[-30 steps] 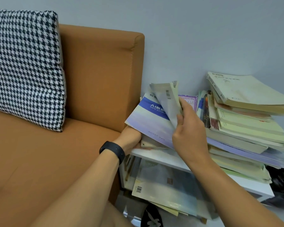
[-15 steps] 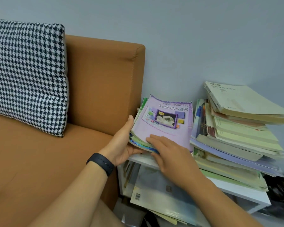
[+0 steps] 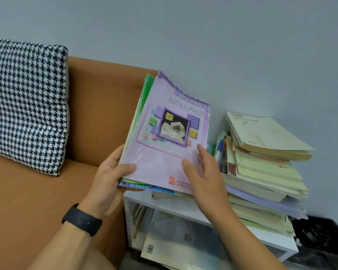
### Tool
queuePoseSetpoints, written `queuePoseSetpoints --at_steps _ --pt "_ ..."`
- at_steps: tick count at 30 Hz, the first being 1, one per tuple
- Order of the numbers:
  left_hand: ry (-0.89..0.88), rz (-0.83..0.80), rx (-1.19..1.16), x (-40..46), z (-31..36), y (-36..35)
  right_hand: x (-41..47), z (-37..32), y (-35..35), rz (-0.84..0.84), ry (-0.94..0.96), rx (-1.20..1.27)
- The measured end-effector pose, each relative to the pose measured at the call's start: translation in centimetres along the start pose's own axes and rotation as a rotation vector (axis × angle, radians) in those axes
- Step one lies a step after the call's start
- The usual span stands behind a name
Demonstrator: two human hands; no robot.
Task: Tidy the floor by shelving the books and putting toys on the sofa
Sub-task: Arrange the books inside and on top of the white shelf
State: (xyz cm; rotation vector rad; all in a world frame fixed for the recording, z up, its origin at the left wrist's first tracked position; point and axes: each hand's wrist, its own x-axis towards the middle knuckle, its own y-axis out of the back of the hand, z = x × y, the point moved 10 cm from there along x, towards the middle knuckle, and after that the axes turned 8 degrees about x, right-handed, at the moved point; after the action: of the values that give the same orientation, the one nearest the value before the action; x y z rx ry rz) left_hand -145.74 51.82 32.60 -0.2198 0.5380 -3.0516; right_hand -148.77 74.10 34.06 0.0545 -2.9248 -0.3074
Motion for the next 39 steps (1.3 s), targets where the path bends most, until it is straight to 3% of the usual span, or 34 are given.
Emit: queuePoseSetpoints --at_steps 4,7,9,14,18,22,31,36,39 --pt "-0.041 0.018 -0.093 -0.2 0.7 0.4 0.7 -0.8 1.0 0.078 -0.049 0.139" --pt "-0.008 -0.061 -0.137 -0.2 0.2 0.0 1.0 0.3 0.4 -0.063 -0.178 0.494" --pt "-0.018 -0.098 -0.056 0.1 -0.2 0.2 0.8 0.9 0.5 -0.11 -0.211 0.561" --pt "-0.112 -0.046 0.368 0.3 -0.4 0.5 -0.2 0.2 2.4 0.026 -0.022 0.37" --pt "-0.193 0.013 0.527 0.1 0.6 -0.2 -0.9 0.0 2.3 -0.016 0.032 0.325" --pt "-0.193 0.083 0.574 0.1 0.2 0.0 -1.0 -0.4 1.6 -0.07 0.049 0.296" --pt "-0.4 0.311 0.474 -1.7 2.5 -1.1 -1.1 -0.8 2.3 0.058 0.105 0.294" --pt "-0.254 0.199 0.479 -0.3 1.1 -1.0 -1.3 -0.7 2.1 0.046 0.109 0.265" --pt "-0.273 0.187 0.503 -0.9 1.3 -1.0 -2.5 -1.4 2.6 0.069 0.147 0.253"
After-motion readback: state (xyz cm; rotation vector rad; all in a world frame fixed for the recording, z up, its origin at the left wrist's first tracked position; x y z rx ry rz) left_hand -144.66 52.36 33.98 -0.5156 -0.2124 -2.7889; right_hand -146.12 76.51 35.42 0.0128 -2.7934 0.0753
